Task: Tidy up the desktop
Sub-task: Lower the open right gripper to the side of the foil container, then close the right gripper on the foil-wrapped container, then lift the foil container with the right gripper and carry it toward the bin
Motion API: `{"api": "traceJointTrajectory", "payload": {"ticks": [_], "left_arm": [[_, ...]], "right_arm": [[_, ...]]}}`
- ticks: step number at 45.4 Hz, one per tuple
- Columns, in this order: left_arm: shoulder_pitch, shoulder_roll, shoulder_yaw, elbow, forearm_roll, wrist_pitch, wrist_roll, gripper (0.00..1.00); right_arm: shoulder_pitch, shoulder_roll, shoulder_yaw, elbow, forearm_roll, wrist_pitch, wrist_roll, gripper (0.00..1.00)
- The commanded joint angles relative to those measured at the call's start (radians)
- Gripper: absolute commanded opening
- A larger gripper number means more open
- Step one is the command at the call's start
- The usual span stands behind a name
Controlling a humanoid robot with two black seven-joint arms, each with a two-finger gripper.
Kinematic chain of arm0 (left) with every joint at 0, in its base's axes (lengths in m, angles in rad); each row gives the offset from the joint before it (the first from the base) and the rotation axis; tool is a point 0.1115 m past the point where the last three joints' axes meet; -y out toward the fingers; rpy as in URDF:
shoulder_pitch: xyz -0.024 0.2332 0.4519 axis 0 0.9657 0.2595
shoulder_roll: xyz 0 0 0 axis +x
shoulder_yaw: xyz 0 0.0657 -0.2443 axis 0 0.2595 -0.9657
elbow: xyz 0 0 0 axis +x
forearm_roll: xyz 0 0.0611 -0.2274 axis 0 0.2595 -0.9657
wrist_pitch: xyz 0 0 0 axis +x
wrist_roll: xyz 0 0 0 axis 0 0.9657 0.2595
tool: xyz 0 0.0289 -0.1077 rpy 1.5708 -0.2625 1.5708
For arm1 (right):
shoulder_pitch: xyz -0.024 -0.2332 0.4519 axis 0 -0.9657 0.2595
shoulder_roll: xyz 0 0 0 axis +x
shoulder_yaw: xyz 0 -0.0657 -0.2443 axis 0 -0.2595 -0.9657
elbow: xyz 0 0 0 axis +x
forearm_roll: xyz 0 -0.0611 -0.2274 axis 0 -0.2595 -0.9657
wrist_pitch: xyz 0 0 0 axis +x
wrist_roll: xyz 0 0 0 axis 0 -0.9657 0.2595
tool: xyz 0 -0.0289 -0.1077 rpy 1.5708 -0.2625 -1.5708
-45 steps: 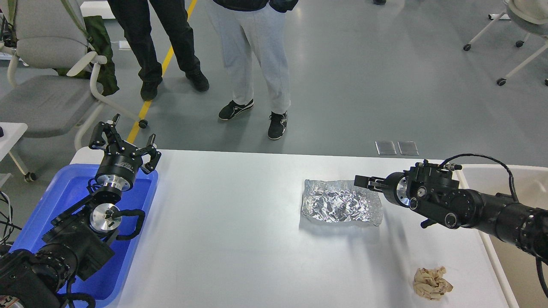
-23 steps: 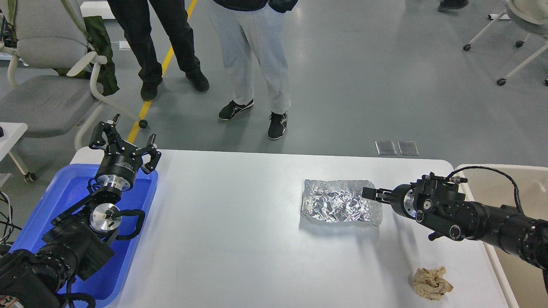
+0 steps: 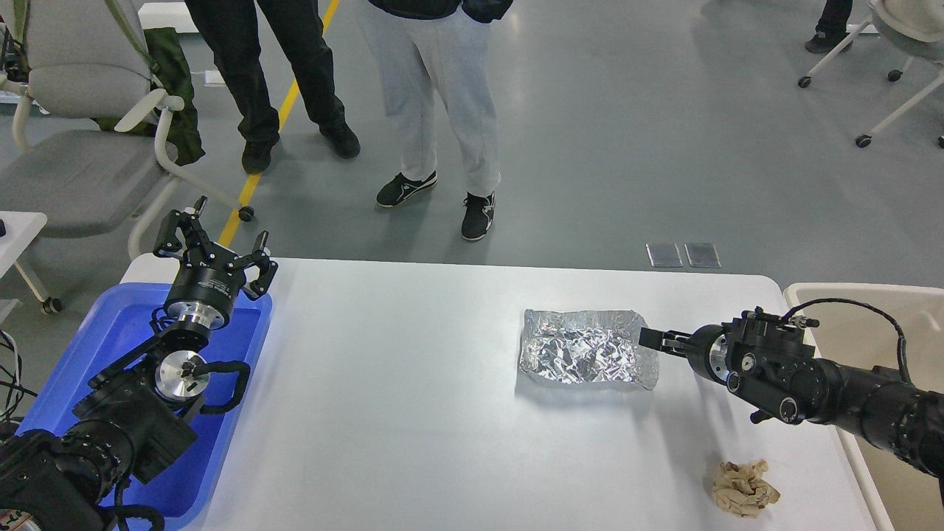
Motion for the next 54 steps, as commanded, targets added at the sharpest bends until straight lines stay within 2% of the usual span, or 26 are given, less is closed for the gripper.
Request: {"api": "traceJointTrajectory", "payload": {"ticks": [1, 11, 18, 28, 30, 33, 37, 41, 54], "left_arm": [[0.000, 0.000, 0.000, 0.000, 0.000, 0.000, 0.000, 1.00], [0.000, 0.000, 0.000, 0.000, 0.000, 0.000, 0.000, 1.00], [0.000, 0.000, 0.000, 0.000, 0.000, 0.000, 0.000, 1.00], [0.000, 0.000, 0.000, 0.000, 0.000, 0.000, 0.000, 1.00], [0.000, 0.000, 0.000, 0.000, 0.000, 0.000, 0.000, 1.00], [0.000, 0.000, 0.000, 0.000, 0.000, 0.000, 0.000, 1.00], [0.000, 0.000, 0.000, 0.000, 0.000, 0.000, 0.000, 1.00], [0.000, 0.000, 0.000, 0.000, 0.000, 0.000, 0.000, 1.00], [0.000, 0.000, 0.000, 0.000, 0.000, 0.000, 0.000, 1.00]], "right_arm": [[-0.016, 0.020, 0.002, -0.015, 0.000, -0.006, 0.008, 0.99], [-0.027, 0.037, 0.014, -0.015, 0.001, -0.009, 0.016, 0.97], [-0.030, 0.042, 0.015, -0.014, 0.001, -0.009, 0.035, 0.80], [-0.030, 0.048, 0.015, -0.014, 0.001, -0.026, 0.041, 0.74], [-0.030, 0.048, 0.015, -0.014, 0.001, -0.025, 0.041, 0.67], [-0.031, 0.048, 0.005, -0.015, 0.001, -0.025, 0.041, 0.43], [-0.037, 0.048, 0.000, -0.014, 0.001, -0.022, 0.041, 0.28], [-0.039, 0.048, -0.001, -0.012, 0.001, -0.017, 0.041, 0.02], [-0.028, 0.043, -0.001, 0.000, 0.004, -0.013, 0.048, 0.00]]}}
